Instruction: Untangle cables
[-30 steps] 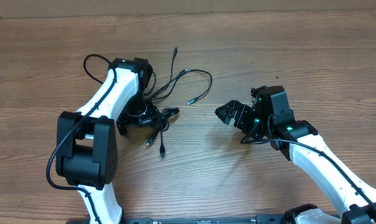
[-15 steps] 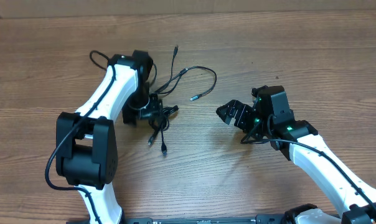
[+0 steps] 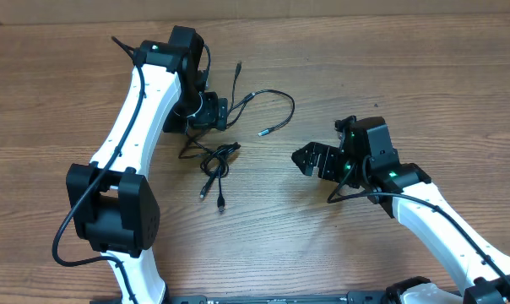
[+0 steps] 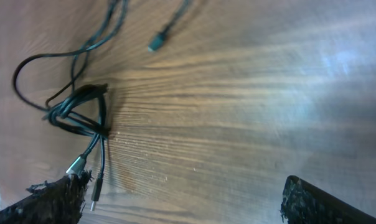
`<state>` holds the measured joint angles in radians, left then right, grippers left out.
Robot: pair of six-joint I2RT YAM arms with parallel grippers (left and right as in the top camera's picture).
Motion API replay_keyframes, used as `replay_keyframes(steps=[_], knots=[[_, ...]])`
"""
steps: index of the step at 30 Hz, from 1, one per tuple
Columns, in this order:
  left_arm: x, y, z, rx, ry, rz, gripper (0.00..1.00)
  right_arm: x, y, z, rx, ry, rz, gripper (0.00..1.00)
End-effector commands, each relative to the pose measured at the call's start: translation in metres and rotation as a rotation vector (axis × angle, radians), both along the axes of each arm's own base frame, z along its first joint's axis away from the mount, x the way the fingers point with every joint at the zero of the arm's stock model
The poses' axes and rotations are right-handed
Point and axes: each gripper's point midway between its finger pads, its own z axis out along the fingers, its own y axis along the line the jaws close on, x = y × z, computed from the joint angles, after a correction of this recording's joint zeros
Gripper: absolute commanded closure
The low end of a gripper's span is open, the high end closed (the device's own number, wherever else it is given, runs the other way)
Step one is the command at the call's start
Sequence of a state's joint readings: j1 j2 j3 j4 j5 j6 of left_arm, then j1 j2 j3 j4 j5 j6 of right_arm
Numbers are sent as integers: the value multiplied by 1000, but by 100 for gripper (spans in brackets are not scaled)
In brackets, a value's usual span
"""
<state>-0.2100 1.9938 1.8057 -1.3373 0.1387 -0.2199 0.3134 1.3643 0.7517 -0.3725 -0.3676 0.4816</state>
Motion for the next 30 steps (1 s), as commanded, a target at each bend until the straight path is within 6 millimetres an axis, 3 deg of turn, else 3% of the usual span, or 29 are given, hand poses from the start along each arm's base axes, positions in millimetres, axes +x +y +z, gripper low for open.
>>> replay_keyframes(steps=[1,8,11,17,22,26,30], knots=[[9,-4,6,-16,-44,-27,0,3,16,8,-66,-177,216,0],[22,-6,8,-26,-97,-26,0,4,64,31,-128,-503,523,0],[26,-7,8,-30,-114,-26,0,-2,86,19,-155,-562,644,0],[26,-7,8,-30,-114,-26,0,0,112,-12,-150,-573,713,0],[26,-7,8,-30,-114,-26,0,-7,135,-13,-197,-738,872,7],[26,-7,8,-30,-114,-26,0,-3,142,-5,-203,-813,888,11],[26,-7,8,-30,-114,-26,0,3,146,-9,-246,-907,946,17]])
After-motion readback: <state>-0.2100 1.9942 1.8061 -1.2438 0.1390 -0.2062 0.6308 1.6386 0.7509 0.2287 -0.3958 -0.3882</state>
